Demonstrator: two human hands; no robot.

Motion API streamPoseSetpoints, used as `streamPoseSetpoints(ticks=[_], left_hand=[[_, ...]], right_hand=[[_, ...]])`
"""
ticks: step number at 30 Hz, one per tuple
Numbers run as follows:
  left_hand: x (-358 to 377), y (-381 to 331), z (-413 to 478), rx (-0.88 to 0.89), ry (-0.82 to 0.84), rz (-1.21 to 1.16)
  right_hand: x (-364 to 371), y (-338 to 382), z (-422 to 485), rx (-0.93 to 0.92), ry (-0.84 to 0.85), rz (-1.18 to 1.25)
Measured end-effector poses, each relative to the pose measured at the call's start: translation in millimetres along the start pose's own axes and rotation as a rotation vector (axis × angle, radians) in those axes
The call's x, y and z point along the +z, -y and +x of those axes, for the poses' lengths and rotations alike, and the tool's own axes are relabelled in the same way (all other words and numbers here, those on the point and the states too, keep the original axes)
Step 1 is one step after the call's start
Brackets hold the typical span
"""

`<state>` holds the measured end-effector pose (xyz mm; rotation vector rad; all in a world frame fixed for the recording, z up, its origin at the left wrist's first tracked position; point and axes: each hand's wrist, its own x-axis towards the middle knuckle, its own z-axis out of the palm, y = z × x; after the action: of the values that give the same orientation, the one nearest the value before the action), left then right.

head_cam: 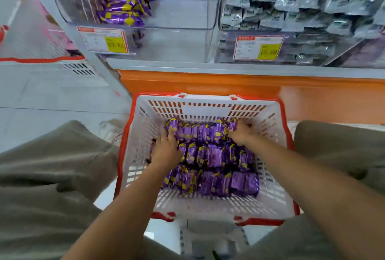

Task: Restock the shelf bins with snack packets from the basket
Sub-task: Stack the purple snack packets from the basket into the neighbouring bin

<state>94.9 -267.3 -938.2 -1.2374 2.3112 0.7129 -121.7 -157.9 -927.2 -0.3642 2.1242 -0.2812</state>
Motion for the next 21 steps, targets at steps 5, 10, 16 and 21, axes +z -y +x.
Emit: streamPoseSetpoints(ticks=[5, 10, 16, 21], left_hand=[[12, 6, 11, -0.025, 0.035, -0.004], [14, 7, 15, -0.012, -0.012, -0.006], [11, 6, 14, -0.013, -0.004, -0.011], [4, 5, 9, -0.007, 0.060, -0.014]], right_hand=[[14, -9, 28, 0.036, -0.107, 0.026], [21, -17, 43, 0.098, -0.133, -0.002], [23, -27, 38, -0.065, -0.238, -0.267], [36, -21, 22, -0.315, -0.245, -0.318]])
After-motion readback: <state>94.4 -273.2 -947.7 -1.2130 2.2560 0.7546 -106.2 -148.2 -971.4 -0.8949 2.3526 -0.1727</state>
